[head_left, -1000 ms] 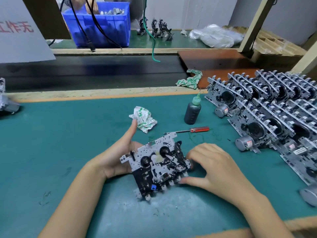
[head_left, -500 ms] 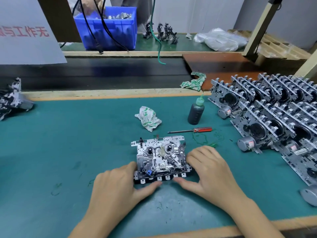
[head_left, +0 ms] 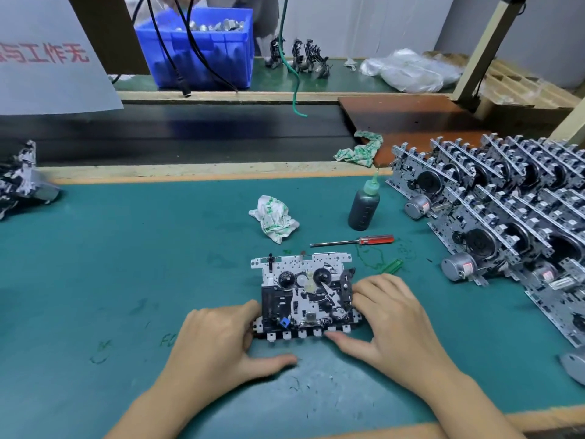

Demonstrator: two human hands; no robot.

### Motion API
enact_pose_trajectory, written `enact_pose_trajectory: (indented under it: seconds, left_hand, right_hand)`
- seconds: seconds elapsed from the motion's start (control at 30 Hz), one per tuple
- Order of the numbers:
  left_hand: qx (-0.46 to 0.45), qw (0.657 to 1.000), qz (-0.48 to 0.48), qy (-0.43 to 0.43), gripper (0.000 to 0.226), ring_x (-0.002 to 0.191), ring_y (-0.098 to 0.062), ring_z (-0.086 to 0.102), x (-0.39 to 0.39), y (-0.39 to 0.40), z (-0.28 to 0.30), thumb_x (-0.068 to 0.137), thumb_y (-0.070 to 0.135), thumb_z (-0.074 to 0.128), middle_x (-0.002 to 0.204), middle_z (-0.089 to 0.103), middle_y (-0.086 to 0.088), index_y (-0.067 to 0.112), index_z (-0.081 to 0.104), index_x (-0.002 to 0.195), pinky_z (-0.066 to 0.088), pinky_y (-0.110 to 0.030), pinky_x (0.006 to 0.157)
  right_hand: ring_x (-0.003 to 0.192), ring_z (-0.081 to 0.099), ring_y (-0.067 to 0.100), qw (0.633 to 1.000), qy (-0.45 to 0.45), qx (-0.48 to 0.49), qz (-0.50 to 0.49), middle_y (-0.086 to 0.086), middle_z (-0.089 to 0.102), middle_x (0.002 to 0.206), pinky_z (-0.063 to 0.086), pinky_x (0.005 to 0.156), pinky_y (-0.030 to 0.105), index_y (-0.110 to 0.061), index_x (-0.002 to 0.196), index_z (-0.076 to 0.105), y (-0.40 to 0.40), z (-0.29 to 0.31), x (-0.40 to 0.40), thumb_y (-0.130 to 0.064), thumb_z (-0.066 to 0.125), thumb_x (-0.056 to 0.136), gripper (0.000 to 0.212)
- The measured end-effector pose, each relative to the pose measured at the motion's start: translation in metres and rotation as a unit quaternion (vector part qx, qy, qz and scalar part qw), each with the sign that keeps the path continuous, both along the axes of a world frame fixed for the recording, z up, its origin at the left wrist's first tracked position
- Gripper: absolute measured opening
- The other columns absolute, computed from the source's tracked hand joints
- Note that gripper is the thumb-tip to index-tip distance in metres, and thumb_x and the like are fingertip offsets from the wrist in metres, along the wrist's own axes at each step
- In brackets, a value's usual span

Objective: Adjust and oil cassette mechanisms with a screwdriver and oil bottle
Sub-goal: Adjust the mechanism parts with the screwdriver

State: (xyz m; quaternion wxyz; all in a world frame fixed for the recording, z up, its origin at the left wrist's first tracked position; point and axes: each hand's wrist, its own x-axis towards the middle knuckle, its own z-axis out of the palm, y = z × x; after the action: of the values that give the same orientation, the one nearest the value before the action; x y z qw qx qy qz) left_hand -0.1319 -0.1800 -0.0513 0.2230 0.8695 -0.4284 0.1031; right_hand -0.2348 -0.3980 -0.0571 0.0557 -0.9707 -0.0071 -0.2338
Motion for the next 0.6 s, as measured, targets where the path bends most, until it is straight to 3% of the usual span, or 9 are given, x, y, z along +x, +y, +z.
enact_pose_trajectory:
  seconds: [0.17,0.3,0.43,0.6]
  left_hand:
    - [-0.012,0.999,0.031,-0.034,0.051,0.029,-0.018,0.039,-0.004,-0.003,-0.001,0.07,0.059,0.051,0.034,0.037,0.004,0.014,0.042,0.048,0.029,-0.019,0.033]
    - [-0.012,0.999,0.026,-0.04,0.064,0.029,-0.018,0.04,0.0,-0.002,-0.002,0.083,0.068,0.04,0.034,0.038,0.005,0.014,0.043,0.049,0.028,-0.021,0.032]
    - [-0.01,0.999,0.026,-0.03,0.064,0.029,-0.017,0.041,-0.005,-0.005,0.0,0.062,0.08,0.05,0.034,0.037,0.005,0.019,0.036,0.049,0.03,-0.024,0.032]
    - [-0.04,0.994,0.091,-0.045,0.061,0.025,-0.018,0.036,-0.013,-0.011,-0.005,0.059,0.072,0.054,0.03,0.031,0.002,0.016,0.036,0.043,0.026,-0.019,0.036]
  right_hand:
    - [0.076,0.052,0.021,0.998,0.019,0.043,0.037,-0.002,0.054,0.074,0.037,0.091,0.03,-0.009,0.063,0.056,-0.006,0.001,0.0,-0.062,0.062,0.072,0.054]
    - [0.074,0.05,0.022,0.997,0.016,0.062,0.049,0.0,0.051,0.072,0.038,0.088,0.03,-0.008,0.061,0.054,-0.005,0.001,0.001,-0.061,0.064,0.071,0.055]
    - [0.07,0.053,0.023,0.999,0.003,0.032,0.022,-0.001,0.055,0.072,0.037,0.084,0.03,-0.01,0.06,0.054,-0.002,-0.001,0.0,-0.056,0.058,0.076,0.05]
    - [0.07,0.049,0.021,0.996,0.009,0.073,0.041,-0.002,0.05,0.072,0.038,0.082,0.033,-0.011,0.06,0.051,-0.002,0.0,0.0,-0.059,0.063,0.071,0.051]
